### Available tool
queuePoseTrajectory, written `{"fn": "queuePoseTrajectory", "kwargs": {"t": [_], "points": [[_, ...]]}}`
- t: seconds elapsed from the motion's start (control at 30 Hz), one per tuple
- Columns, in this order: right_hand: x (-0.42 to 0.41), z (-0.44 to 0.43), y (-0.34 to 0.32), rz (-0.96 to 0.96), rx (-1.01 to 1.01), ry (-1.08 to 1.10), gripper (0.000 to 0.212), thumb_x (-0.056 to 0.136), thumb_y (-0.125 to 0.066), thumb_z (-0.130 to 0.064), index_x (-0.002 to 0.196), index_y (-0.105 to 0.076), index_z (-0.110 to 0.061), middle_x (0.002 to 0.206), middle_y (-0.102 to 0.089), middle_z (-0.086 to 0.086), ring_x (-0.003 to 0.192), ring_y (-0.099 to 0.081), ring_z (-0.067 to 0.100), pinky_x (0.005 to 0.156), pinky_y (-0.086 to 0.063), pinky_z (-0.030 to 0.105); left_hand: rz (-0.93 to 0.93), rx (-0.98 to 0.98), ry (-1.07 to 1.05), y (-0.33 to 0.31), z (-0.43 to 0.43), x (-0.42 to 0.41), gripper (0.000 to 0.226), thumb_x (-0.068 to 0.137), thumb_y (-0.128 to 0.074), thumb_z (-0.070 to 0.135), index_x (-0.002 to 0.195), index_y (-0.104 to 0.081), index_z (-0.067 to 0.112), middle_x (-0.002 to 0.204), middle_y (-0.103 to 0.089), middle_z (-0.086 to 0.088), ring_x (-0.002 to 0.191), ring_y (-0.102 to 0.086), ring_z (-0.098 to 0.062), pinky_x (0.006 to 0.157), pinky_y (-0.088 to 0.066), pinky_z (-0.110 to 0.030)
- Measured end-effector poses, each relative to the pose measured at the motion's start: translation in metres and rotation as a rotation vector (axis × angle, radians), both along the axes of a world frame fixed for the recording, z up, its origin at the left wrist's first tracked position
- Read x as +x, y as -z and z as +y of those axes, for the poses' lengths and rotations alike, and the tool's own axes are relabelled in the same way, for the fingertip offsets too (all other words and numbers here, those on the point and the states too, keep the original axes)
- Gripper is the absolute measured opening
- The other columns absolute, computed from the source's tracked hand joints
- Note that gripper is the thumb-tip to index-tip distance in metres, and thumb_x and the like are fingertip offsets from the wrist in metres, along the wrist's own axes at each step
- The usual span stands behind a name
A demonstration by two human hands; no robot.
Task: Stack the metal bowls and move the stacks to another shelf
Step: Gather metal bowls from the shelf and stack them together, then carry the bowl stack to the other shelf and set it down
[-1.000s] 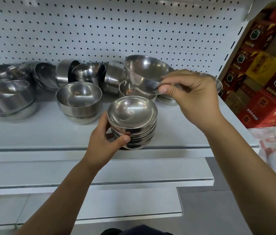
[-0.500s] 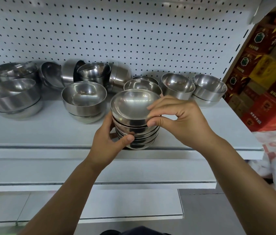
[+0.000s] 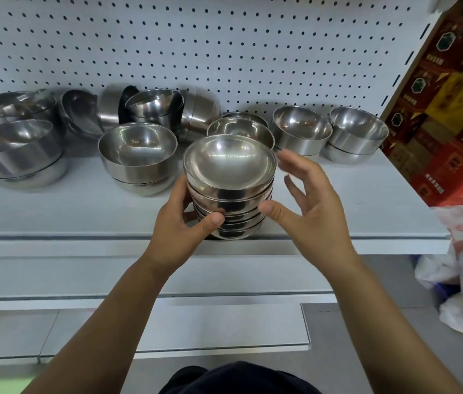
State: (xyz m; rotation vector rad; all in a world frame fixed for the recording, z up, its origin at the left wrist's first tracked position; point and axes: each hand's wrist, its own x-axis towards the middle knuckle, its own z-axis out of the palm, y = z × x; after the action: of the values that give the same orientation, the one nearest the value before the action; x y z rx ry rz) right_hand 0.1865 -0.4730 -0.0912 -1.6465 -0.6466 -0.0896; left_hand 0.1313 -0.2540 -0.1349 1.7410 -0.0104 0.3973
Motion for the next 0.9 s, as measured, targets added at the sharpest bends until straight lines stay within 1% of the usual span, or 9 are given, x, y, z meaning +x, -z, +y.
{"fn": "queuePoseTrajectory", "kwargs": {"t": [0.13, 0.27, 0.33, 0.43, 0.5, 0.57, 0.67, 0.8, 0.9], "points": [[-0.009, 0.002, 0.027, 0.157, -0.154, 0.012, 0.099, 0.064, -0.089, -0.042, 0.149, -0.043, -0.027, 0.145, -0.053, -0.017, 0.137, -0.048, 0.0, 0.121, -0.039, 0.037, 0.023, 0.006, 0.019, -0.003, 0.003, -0.001, 0.099, 0.072, -0.075, 0.072, 0.153, -0.037, 0.03, 0.139, -0.061, 0.015, 0.133, -0.056, -0.011, 0.107, -0.051, -0.04], [-0.007, 0.01, 0.037, 0.238, -0.283, -0.029, 0.117, 0.053, -0.091, -0.053, 0.154, -0.033, -0.037, 0.143, -0.054, -0.024, 0.136, -0.049, -0.002, 0.116, -0.044, 0.033, 0.053, 0.021, 0.084, -0.01, 0.007, -0.003, 0.087, 0.078, -0.076, 0.054, 0.152, -0.037, 0.03, 0.142, -0.059, 0.01, 0.135, -0.053, -0.012, 0.112, -0.047, -0.046], [-0.004, 0.015, 0.036, 0.258, -0.282, -0.021, 0.12, 0.052, -0.092, -0.051, 0.154, -0.032, -0.037, 0.141, -0.056, -0.023, 0.131, -0.053, -0.003, 0.112, -0.048, 0.028, 0.053, 0.022, 0.107, -0.015, 0.01, -0.006, 0.088, 0.078, -0.076, 0.053, 0.153, -0.035, 0.03, 0.145, -0.056, 0.008, 0.138, -0.051, -0.014, 0.113, -0.045, -0.05], [0.0, 0.018, 0.037, 0.271, -0.27, -0.008, 0.118, 0.051, -0.094, -0.045, 0.153, -0.034, -0.037, 0.138, -0.059, -0.021, 0.127, -0.057, -0.001, 0.109, -0.05, 0.026, 0.001, 0.012, 0.104, -0.029, 0.02, -0.006, 0.103, 0.075, -0.08, 0.06, 0.158, -0.028, 0.028, 0.154, -0.048, 0.007, 0.143, -0.046, -0.017, 0.115, -0.041, -0.052], [0.001, 0.018, 0.04, 0.282, -0.249, 0.001, 0.116, 0.051, -0.095, -0.042, 0.151, -0.037, -0.036, 0.137, -0.061, -0.02, 0.128, -0.058, 0.002, 0.11, -0.05, 0.029, -0.018, 0.006, 0.112, -0.038, 0.027, -0.003, 0.102, 0.076, -0.083, 0.049, 0.159, -0.026, 0.029, 0.154, -0.048, 0.009, 0.142, -0.048, -0.016, 0.115, -0.042, -0.049], [0.0, 0.019, 0.042, 0.299, -0.214, 0.013, 0.113, 0.052, -0.097, -0.036, 0.15, -0.041, -0.033, 0.136, -0.063, -0.016, 0.129, -0.059, 0.006, 0.11, -0.051, 0.035, -0.017, 0.031, 0.147, -0.044, 0.033, 0.002, 0.097, 0.076, -0.082, 0.04, 0.158, -0.031, 0.03, 0.151, -0.052, 0.011, 0.139, -0.051, -0.014, 0.111, -0.047, -0.04], [-0.004, 0.024, 0.041, 0.33, -0.171, 0.044, 0.108, 0.055, -0.099, -0.029, 0.148, -0.045, -0.029, 0.136, -0.065, -0.008, 0.128, -0.062, 0.015, 0.106, -0.054, 0.043, -0.01, 0.015, 0.195, -0.047, 0.04, 0.008, 0.095, 0.073, -0.083, 0.035, 0.155, -0.036, 0.029, 0.148, -0.056, 0.009, 0.137, -0.053, -0.013, 0.104, -0.05, -0.026], [-0.018, 0.03, 0.04, 0.365, -0.117, 0.113, 0.1, 0.059, -0.099, -0.017, 0.146, -0.049, -0.024, 0.133, -0.067, -0.004, 0.125, -0.064, 0.02, 0.103, -0.056, 0.047, -0.004, -0.028, 0.269, -0.053, 0.045, 0.012, 0.091, 0.07, -0.084, 0.033, 0.149, -0.04, 0.036, 0.147, -0.057, 0.007, 0.136, -0.054, -0.013, 0.098, -0.053, -0.022], [-0.03, 0.035, 0.039, 0.352, -0.111, 0.181, 0.094, 0.061, -0.099, -0.015, 0.142, -0.053, -0.024, 0.13, -0.069, -0.003, 0.123, -0.065, 0.021, 0.102, -0.056, 0.047, 0.007, -0.065, 0.319, -0.056, 0.049, 0.014, 0.087, 0.067, -0.086, 0.033, 0.142, -0.044, 0.044, 0.143, -0.059, 0.01, 0.135, -0.055, -0.012, 0.095, -0.053, -0.02]]}}
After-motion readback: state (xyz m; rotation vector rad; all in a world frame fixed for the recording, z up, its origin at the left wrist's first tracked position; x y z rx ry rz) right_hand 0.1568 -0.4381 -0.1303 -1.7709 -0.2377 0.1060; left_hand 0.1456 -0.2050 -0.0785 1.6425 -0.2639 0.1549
